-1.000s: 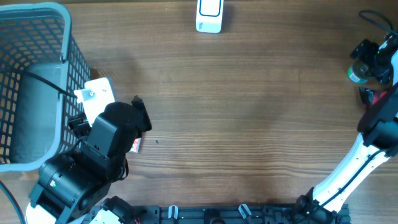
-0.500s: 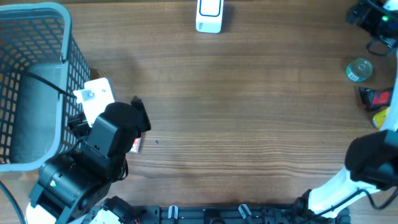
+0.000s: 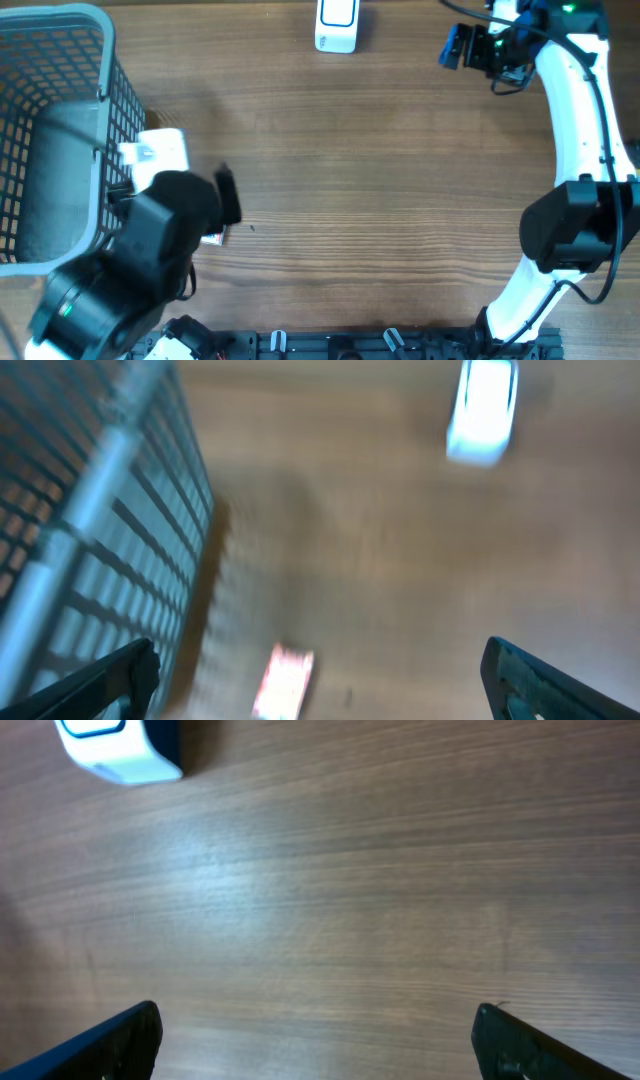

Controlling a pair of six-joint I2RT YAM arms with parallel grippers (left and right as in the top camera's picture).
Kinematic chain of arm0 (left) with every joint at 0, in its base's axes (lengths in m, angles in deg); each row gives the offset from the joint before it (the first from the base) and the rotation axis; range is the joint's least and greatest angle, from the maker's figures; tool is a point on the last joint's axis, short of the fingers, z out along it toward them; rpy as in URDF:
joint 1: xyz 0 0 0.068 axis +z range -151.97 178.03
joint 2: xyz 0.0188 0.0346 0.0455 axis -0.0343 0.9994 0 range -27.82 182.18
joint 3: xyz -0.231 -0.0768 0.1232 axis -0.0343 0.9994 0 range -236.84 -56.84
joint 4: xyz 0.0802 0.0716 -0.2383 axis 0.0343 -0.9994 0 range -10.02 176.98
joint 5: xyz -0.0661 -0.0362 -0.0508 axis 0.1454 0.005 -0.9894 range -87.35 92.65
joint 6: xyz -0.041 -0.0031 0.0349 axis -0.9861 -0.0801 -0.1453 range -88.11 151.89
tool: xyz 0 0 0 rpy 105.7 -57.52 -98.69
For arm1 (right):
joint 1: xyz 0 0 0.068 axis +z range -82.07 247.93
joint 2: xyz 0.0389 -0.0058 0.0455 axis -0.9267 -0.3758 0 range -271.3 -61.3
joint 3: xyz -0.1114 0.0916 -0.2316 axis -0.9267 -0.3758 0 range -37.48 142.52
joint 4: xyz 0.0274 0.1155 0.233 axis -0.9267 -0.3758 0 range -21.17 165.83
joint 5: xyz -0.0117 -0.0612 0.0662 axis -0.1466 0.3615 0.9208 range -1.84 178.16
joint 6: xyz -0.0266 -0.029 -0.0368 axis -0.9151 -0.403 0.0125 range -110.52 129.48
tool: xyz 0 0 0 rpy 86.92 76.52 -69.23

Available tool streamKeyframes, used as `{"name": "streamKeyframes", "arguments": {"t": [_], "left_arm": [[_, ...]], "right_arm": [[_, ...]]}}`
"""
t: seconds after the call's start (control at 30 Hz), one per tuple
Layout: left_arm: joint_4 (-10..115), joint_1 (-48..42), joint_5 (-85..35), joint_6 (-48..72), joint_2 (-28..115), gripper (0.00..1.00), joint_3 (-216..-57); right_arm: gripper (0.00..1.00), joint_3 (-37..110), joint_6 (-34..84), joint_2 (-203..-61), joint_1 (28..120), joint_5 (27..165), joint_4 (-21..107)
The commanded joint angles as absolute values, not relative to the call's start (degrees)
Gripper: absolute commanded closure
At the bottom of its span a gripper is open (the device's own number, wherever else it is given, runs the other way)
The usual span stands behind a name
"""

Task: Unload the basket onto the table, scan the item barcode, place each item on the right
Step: 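Set the tin down near the right edge, open and lift the right gripper, then lower the left gripper onto the red tissue pack and grasp it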

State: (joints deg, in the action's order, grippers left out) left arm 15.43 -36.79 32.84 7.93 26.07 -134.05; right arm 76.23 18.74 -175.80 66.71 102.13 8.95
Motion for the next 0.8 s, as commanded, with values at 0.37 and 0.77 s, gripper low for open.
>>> {"name": "streamKeyframes", "arguments": {"t": [0.37,0.77], "left_arm": [[14.56,-28.31,14.51,13.5,53.74,0.0,-129.41],[35.3,-27.07,6.77,19.27,43.14,0.0,-108.8]], "right_arm": [[0.0,76.29,16.93,-175.84,67.0,102.77,7.49],[0.0,76.29,16.97,-175.84,67.0,102.79,7.95]]}}
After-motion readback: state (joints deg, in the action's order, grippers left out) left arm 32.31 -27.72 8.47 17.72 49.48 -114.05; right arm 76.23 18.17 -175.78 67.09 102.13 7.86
